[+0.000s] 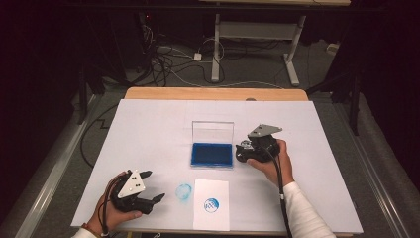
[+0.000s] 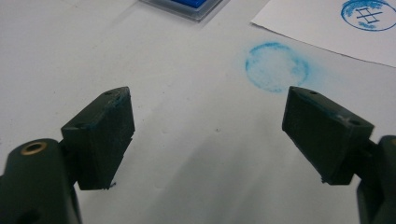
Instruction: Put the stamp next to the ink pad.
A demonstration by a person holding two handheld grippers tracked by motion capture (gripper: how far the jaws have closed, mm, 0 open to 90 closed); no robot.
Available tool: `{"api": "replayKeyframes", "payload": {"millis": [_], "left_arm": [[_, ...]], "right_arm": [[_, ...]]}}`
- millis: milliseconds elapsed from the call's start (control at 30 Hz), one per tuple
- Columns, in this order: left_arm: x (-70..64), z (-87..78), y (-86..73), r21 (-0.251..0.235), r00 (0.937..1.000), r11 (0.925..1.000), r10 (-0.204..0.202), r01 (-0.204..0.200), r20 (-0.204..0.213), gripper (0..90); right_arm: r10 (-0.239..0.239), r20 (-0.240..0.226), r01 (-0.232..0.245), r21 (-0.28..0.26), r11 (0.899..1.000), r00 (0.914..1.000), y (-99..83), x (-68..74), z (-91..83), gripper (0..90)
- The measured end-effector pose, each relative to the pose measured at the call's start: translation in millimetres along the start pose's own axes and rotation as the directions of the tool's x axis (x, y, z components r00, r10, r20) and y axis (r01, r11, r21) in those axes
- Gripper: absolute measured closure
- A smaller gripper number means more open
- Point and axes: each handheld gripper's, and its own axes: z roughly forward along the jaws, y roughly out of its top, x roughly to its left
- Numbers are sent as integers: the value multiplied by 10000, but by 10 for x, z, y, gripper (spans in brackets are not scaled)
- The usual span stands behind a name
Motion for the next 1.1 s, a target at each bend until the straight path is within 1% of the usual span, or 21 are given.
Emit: {"api": "replayKeyframes", "payload": {"millis": [133,233,433,533,567,667,767,900,1100], "left_arm": [[-5,3,1,36,10000,10000,77,-77,0,164],[2,2,-1,27,10000,10000,42,-42,14,164],[10,6,-5,50,10000,10000,14,-14,-5,164],[9,4,0,53,10000,10000,27,-27,-25,164],[9,3,1,52,10000,10000,31,-31,-28,164],[11,1,1,50,10000,10000,3,-3,-86,164],[15,-7,3,21,9999,10000,-10,11,-114,164],[16,-13,4,1,9998,10000,-56,56,-203,164],[17,-13,5,-6,9997,10000,-28,28,-240,164]], "right_arm": [[-93,69,94,-119,9999,9999,13,25,-22,390],[-88,131,92,-265,9996,9999,22,27,-39,373],[-50,46,53,-586,9983,10000,46,29,-90,340],[30,120,-21,-724,9974,9999,55,27,-111,280],[42,130,-33,-742,9972,9999,61,29,-121,273],[-44,252,68,-962,9953,9997,84,37,-167,258],[-65,235,92,-1163,9932,9997,106,45,-215,247],[-250,360,296,-1346,9905,9990,132,71,-283,243],[-285,431,353,-1660,9855,9987,158,106,-385,202]]}}
